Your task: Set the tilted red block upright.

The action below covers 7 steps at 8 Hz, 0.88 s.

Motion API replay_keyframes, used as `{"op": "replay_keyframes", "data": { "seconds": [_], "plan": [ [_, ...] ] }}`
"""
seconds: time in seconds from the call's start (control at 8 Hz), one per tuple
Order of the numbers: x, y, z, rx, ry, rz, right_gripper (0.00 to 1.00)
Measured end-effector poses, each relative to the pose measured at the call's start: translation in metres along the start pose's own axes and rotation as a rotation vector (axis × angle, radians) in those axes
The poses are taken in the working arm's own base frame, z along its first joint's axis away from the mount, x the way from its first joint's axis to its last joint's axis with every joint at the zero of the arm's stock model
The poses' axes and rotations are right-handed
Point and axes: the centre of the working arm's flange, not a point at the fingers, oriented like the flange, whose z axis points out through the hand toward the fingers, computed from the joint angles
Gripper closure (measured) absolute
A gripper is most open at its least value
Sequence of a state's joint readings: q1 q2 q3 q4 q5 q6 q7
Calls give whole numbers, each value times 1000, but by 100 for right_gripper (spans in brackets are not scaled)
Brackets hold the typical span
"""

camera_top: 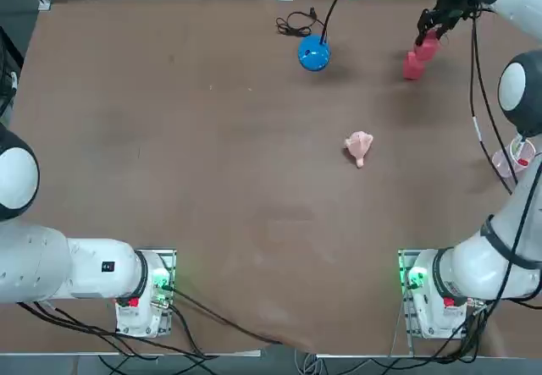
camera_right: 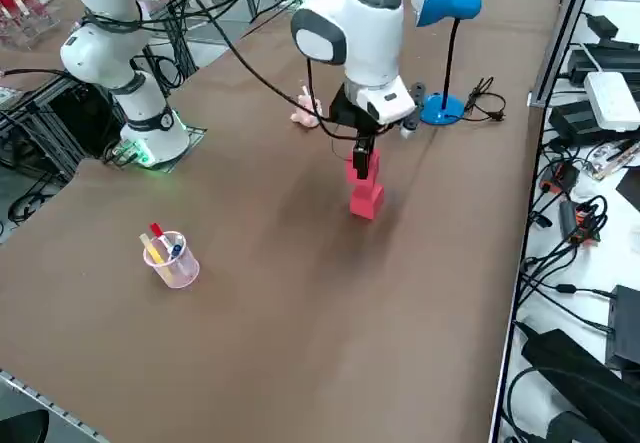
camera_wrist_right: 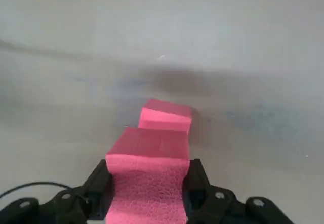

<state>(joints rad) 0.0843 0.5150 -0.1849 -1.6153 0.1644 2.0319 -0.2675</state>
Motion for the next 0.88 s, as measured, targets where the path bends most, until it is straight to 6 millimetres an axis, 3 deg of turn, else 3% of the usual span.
{"op": "replay_keyframes", "data": {
  "seconds": [0.5, 0.88],
  "plan": [
    [7, 2, 19, -10, 19, 95, 30],
    [9, -9, 21, -12, 21, 149, 30]
  ]
}}
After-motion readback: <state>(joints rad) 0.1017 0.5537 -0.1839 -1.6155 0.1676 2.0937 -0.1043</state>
